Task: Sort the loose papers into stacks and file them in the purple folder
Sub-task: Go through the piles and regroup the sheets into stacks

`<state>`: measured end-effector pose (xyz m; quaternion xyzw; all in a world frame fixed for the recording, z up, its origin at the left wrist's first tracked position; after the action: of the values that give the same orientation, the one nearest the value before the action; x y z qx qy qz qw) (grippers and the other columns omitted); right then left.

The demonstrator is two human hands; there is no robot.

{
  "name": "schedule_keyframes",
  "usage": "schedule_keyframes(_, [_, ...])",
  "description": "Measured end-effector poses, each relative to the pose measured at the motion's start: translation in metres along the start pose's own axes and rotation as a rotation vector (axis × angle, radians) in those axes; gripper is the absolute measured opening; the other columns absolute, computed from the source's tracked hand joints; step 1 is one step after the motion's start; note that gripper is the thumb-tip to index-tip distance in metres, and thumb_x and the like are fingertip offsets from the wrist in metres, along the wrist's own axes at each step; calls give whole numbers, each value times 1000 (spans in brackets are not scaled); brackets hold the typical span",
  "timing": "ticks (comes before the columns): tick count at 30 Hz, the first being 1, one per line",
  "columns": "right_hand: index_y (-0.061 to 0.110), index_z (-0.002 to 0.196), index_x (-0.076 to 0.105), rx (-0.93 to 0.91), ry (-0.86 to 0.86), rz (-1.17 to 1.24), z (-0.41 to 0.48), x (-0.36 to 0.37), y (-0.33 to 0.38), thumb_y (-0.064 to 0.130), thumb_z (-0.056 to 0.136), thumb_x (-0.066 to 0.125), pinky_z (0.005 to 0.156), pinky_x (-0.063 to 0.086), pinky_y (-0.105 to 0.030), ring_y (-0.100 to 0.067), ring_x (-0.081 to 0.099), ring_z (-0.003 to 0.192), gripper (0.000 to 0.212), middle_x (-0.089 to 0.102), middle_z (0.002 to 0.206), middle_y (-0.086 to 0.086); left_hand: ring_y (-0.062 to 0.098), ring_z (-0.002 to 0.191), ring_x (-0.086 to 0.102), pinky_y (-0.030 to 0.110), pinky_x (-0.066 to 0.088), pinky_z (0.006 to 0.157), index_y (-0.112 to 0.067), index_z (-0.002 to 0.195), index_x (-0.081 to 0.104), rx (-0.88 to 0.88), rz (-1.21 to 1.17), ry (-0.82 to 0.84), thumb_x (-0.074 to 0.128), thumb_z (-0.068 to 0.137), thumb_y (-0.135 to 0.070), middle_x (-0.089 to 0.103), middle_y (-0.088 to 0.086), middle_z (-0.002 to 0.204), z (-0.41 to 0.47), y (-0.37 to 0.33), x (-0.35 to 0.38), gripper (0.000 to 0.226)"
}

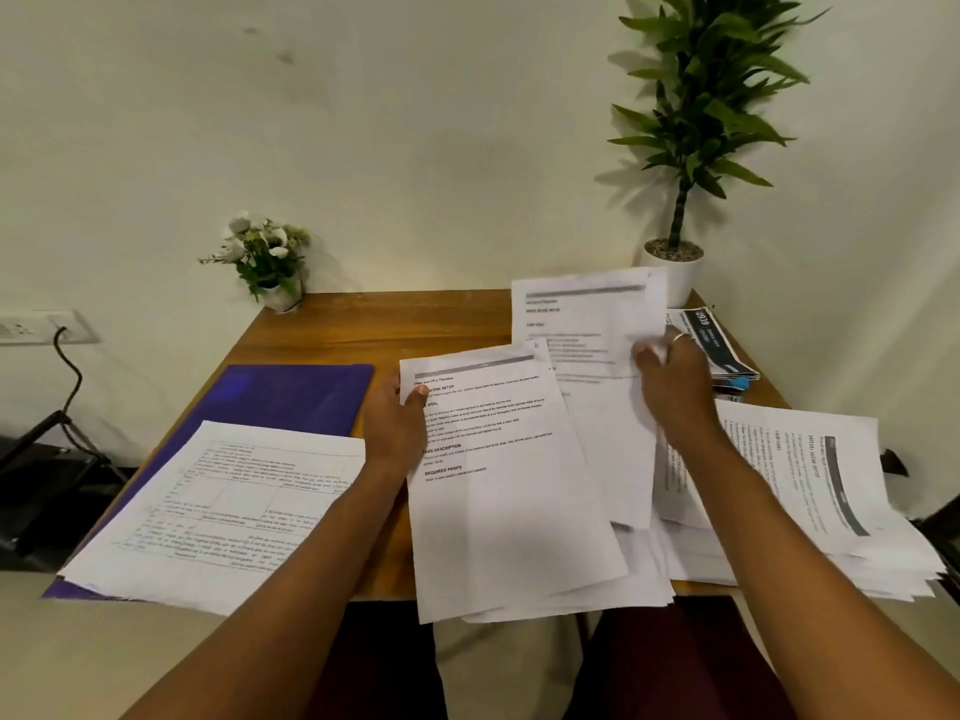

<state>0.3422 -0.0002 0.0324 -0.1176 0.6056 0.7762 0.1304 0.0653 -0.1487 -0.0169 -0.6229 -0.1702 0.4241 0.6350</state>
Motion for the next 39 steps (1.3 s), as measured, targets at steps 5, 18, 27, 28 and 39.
schedule_keyframes(5, [2, 129, 59, -121, -218, 155, 24, -30, 35, 15, 103, 57, 71, 38, 5, -15, 59, 109, 29, 63, 121, -4, 5, 77, 59, 11, 41, 53, -20, 121, 58, -49, 92, 47, 59, 102, -19, 60, -10, 110, -11, 19, 9, 18])
schedule_keyframes(18, [-1, 125, 55, -74, -479, 412, 42, -34, 29, 13, 101, 55, 85, 46, -9, -17, 64, 106, 29, 65, 120, -11, 18, 101, 66, 11, 44, 55, -17, 139, 55, -105, 134, 36, 57, 103, -24, 63, 0, 130, -20, 40, 22, 36])
schedule_keyframes(27, [8, 125, 64, 71, 466, -91, -28, 48, -45, 14, 98, 64, 90, 43, -22, -17, 64, 108, 29, 69, 117, -1, 12, 86, 68, 17, 48, 62, -17, 108, 64, -80, 35, 13, 51, 103, -42, 69, -5, 101, -26, 35, 23, 28])
schedule_keyframes(28, [10, 131, 61, 95, 504, -131, -38, 53, -49, 19, 97, 65, 95, 44, -26, -19, 63, 115, 35, 68, 125, -1, 12, 84, 69, 18, 51, 63, -19, 106, 64, -87, 19, 6, 51, 102, -45, 70, -7, 99, -27, 35, 23, 30])
schedule_keyframes(39, [11, 155, 36, 90, 458, -338, -59, 67, -51, 35, 99, 62, 115, 32, -35, -27, 40, 145, 66, 43, 157, -7, 13, 83, 70, 16, 56, 56, -19, 125, 58, -51, -9, 135, 72, 93, -30, 66, -7, 113, -32, 43, 29, 37])
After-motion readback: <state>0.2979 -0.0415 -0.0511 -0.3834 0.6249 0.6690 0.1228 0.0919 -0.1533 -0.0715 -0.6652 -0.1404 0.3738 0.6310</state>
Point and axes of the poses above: each hand's wrist, its own z-axis towards the middle knuckle, its own x-axis out of the palm, y = z × x, the point moved 2 cm from there along z, towards the middle knuckle
